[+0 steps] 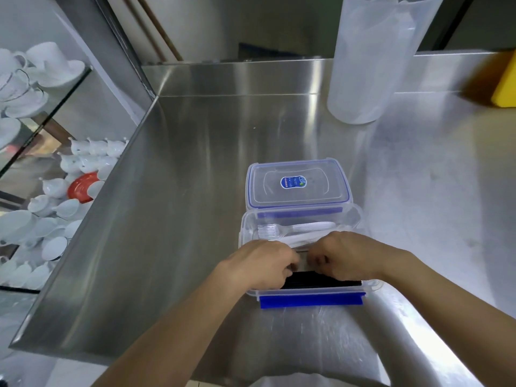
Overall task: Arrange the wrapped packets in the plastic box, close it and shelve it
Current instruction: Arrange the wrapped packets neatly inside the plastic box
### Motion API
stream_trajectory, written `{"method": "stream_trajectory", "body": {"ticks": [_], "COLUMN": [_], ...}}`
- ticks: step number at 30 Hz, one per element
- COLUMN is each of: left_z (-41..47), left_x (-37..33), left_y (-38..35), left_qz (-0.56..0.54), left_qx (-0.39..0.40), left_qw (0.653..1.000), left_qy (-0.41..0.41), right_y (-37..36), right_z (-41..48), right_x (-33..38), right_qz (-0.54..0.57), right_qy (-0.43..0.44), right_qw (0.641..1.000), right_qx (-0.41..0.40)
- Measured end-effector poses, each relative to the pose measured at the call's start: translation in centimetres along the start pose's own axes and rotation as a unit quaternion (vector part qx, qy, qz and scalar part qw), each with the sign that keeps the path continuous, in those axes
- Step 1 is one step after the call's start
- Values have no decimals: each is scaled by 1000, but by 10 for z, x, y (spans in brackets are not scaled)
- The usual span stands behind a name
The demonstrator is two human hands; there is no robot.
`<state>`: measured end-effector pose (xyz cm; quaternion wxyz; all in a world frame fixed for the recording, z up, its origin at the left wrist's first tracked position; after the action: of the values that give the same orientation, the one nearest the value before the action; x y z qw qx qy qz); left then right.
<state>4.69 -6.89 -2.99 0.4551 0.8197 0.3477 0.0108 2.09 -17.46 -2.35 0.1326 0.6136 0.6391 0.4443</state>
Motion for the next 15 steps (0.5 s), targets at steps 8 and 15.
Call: {"method": "stream_trajectory", "body": {"ticks": [8,15], "left_z": [-2,-8], "left_x": [3,2], "left_y": [-2,11], "left_qz": [-21,-18], "left_qx": [-27,-154], "left_qw": [999,988], "left_qy": [2,18], "right_y": [14,9], "right_z": [0,6], "right_x": [-1,-5], "right_qz": [-133,-174], "right_qy": [-53,-82], "right_qw": [973,973], "right_qx": [-183,-129]}}
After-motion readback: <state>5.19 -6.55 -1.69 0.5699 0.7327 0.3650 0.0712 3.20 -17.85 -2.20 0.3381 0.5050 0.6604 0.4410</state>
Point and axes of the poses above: each hand's wrist, its own z-axis towards the middle knuckle, its own y-axis out of the back of the hand, x = y × z, the point moved 6 cm from there along z, towards the middle knuckle, and after that the axes turned 12 degrees about x, right-handed, at the moved point
